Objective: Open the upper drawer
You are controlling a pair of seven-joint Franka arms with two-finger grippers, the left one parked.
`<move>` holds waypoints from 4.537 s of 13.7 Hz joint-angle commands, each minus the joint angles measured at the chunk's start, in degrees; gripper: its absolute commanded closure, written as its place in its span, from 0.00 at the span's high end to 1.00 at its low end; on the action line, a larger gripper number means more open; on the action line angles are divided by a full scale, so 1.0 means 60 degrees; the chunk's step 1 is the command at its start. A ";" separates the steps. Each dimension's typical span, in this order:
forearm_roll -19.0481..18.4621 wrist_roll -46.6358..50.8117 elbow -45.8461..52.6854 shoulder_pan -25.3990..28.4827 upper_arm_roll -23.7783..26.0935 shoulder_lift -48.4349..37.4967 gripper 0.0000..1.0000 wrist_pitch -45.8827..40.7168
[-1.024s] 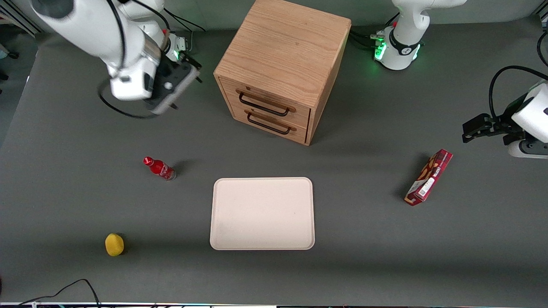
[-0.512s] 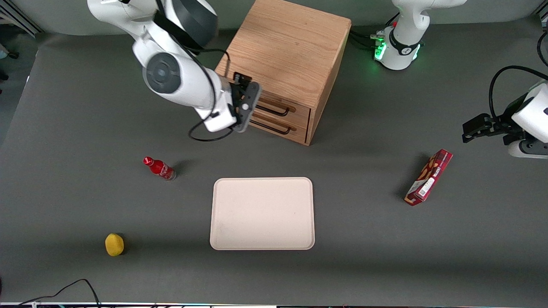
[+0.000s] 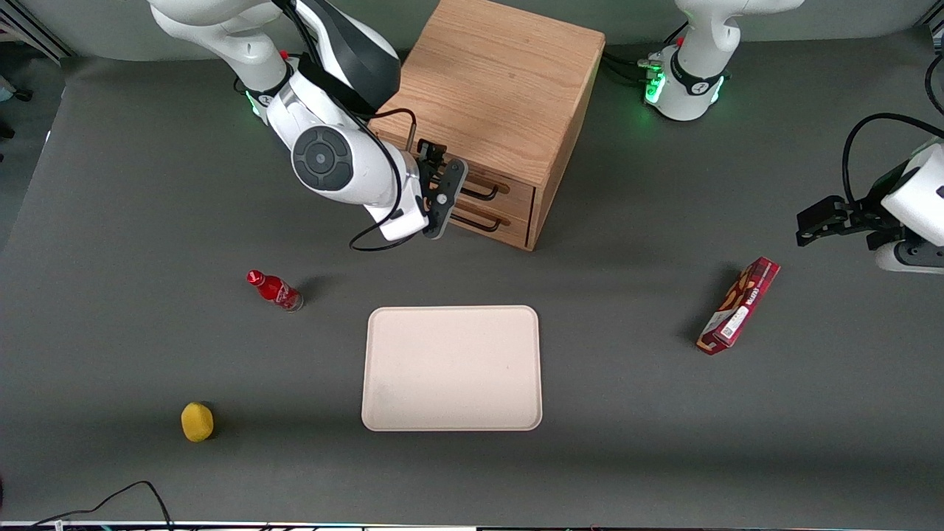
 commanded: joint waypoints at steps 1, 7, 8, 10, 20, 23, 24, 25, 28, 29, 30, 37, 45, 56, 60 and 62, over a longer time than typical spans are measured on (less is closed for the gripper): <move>-0.0368 -0.0122 -0.0073 0.0108 0.0031 0.0189 1.00 0.0297; -0.0383 -0.0122 -0.0425 0.0225 0.0031 0.0203 1.00 0.0840; -0.0383 -0.0122 -0.0425 0.0240 0.0031 0.0247 1.00 0.0883; -0.0383 -0.0107 -0.0454 0.0312 0.0031 0.0306 1.00 0.1074; -0.1434 -0.0166 0.1127 0.0123 -0.0130 0.1272 1.00 0.1104; -0.1745 -0.0195 0.1639 0.0079 -0.0145 0.1652 1.00 0.1104; -0.1789 -0.0195 0.1815 0.0079 -0.0159 0.1770 1.00 0.1104; -0.1963 -0.0239 0.1976 0.0079 -0.0275 0.1887 1.00 0.1104; -0.2184 -0.0531 0.2532 0.0079 -0.0539 0.2311 1.00 0.1045; -0.2141 -0.0692 0.2781 0.0079 -0.0816 0.2385 1.00 0.1002; -0.2112 -0.0896 0.2972 0.0079 -0.1036 0.2430 1.00 0.0958; -0.2097 -0.2978 0.4916 0.0079 -0.2019 0.2941 1.00 0.0156; -0.2053 -0.0423 0.5509 -0.0140 -0.2019 0.0530 1.00 -0.2335; -0.1247 0.4873 -0.2228 -0.0405 -0.5461 -0.5661 1.00 -0.1746; -0.1684 0.4713 -0.1922 -0.0405 -0.6469 -0.5263 1.00 -0.1636; -0.1921 0.4872 -0.1437 -0.0419 -0.6604 -0.4910 1.00 -0.1825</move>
